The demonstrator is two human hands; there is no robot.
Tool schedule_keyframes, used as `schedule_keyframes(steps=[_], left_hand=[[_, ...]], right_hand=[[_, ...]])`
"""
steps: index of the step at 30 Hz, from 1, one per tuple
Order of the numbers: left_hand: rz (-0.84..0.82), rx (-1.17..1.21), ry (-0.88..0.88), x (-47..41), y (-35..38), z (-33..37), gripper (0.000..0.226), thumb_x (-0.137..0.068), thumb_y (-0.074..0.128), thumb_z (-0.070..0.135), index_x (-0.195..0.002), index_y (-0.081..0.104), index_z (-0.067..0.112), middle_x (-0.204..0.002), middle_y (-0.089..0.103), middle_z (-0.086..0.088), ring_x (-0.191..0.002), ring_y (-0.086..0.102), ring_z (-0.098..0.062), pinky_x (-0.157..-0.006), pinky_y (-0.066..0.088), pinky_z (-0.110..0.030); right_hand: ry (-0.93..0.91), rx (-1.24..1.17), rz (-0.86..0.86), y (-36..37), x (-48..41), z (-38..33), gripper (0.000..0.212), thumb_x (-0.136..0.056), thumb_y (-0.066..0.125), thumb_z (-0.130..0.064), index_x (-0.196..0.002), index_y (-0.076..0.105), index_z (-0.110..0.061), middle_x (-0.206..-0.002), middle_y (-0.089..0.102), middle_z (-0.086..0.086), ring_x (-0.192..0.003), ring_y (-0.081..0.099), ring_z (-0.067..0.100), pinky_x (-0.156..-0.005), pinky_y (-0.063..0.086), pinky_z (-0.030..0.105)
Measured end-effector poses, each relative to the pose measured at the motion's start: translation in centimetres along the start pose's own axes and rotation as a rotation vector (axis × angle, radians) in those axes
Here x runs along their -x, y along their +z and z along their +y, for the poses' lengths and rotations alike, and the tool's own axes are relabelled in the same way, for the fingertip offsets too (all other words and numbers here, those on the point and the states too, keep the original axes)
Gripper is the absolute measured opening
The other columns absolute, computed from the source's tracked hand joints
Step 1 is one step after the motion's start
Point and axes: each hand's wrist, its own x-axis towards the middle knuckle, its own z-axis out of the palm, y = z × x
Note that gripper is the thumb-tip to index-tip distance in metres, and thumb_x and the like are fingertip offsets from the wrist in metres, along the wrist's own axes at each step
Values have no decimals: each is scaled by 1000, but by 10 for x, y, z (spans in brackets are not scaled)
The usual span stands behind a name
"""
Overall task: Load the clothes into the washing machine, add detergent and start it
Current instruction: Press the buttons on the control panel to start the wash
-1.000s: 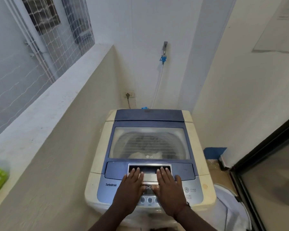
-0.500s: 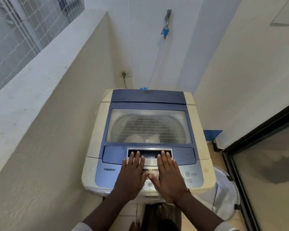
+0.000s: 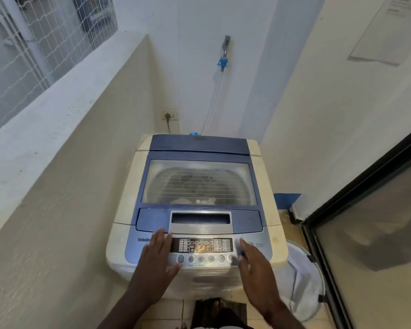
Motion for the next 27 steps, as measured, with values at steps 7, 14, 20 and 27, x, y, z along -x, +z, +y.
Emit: schedule_keyframes(steps=[7, 14, 20, 27], left_hand=[[32, -19, -82, 28, 9, -30, 97, -87, 62, 43, -151, -5, 16, -156, -18, -2, -145, -15, -17, -117, 3, -39], [-62, -214, -86, 7, 6, -39, 103, -33, 97, 39, -118, 48, 6, -118, 65, -21, -106, 66, -37, -70, 59, -41], [-134, -276, -56, -3, -6, -40, 101, -20, 94, 52, -103, 50, 13, -103, 69, -14, -93, 71, -29, -56, 59, -31], [-137, -252, -140, -3, -25, -24, 68, -82, 67, 46, -136, 36, 18, -152, 25, -8, -128, 47, -19, -87, 49, -29]], right_hand=[[11, 425, -61, 13, 37, 53, 86, -59, 69, -38, -140, 48, -16, -144, 48, 14, -128, 50, 34, -88, 54, 48], [4, 571, -69, 13, 20, 70, 90, -61, 61, -57, -136, 41, -11, -133, 57, 24, -125, 45, 38, -73, 59, 48], [-130, 643, 100, 13, 13, 81, 82, -85, 16, -73, -134, 40, -12, -130, 53, 21, -118, 43, 38, -114, 29, 36], [-82, 583, 71, 21, 10, 75, 83, -82, 14, -76, -138, 31, -17, -127, 55, 27, -118, 42, 43, -110, 23, 37]])
